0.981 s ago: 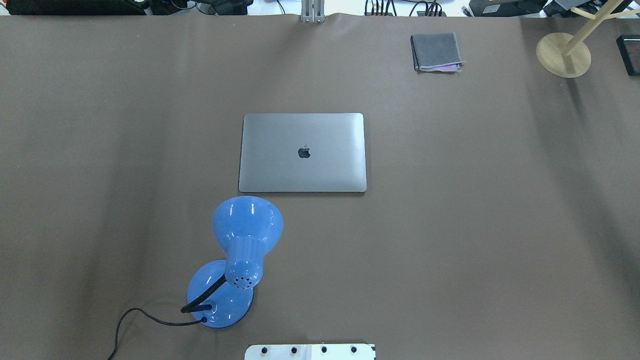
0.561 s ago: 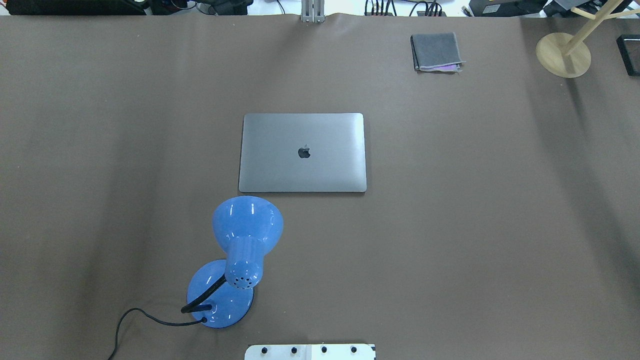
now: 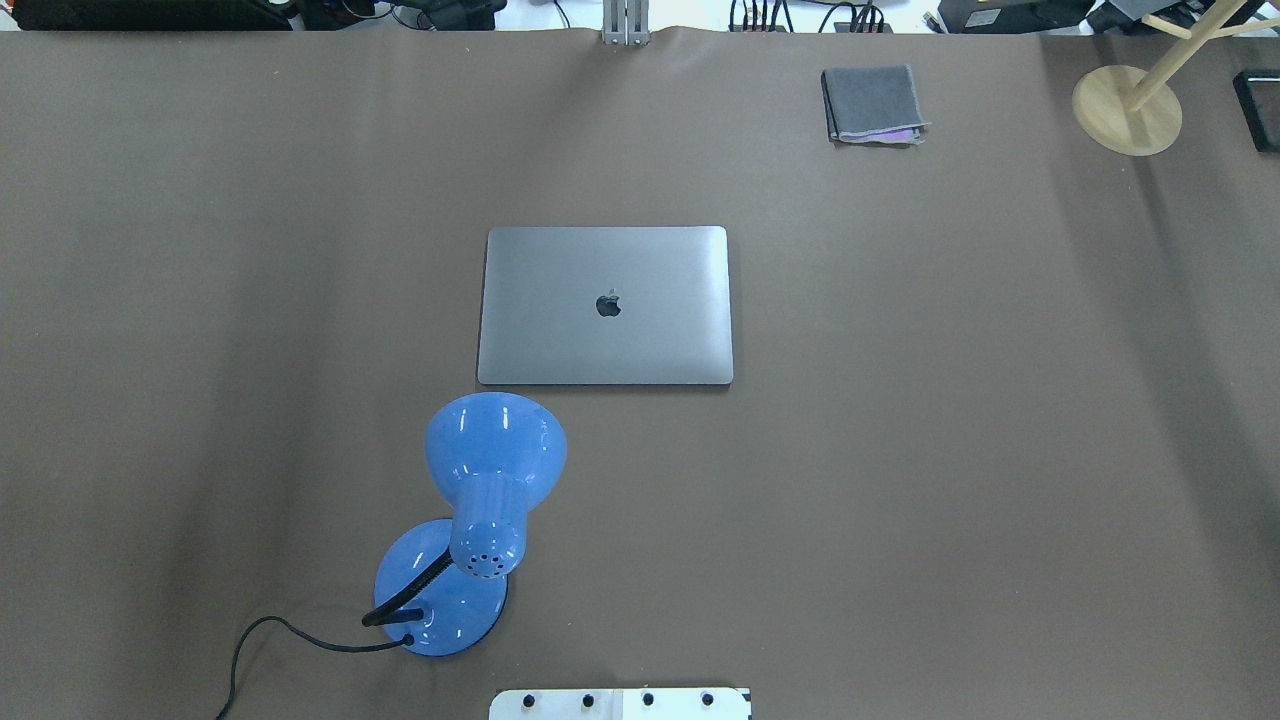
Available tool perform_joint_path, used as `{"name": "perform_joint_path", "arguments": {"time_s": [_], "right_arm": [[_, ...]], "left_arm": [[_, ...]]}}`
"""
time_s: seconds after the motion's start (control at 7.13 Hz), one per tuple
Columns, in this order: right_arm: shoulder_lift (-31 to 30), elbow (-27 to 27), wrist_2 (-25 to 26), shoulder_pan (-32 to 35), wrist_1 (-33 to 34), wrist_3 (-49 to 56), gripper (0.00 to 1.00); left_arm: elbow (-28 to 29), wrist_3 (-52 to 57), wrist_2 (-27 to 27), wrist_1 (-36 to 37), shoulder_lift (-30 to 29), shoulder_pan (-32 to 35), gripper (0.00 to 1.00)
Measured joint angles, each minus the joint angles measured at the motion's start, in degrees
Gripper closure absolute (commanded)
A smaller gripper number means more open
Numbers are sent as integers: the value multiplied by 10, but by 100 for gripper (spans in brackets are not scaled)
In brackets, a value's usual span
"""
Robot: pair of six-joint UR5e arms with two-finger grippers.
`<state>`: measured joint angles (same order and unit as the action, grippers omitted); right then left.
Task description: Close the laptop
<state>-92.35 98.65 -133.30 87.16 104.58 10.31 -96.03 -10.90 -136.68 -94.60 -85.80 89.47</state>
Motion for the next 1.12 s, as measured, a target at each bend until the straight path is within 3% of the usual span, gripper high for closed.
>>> {"name": "perform_joint_path", "arguments": {"time_s": [1.12], "right_arm": [[4, 2, 1, 11, -2, 19, 0]], "left_arm": [[1, 0, 0, 0, -1, 0, 2]]}}
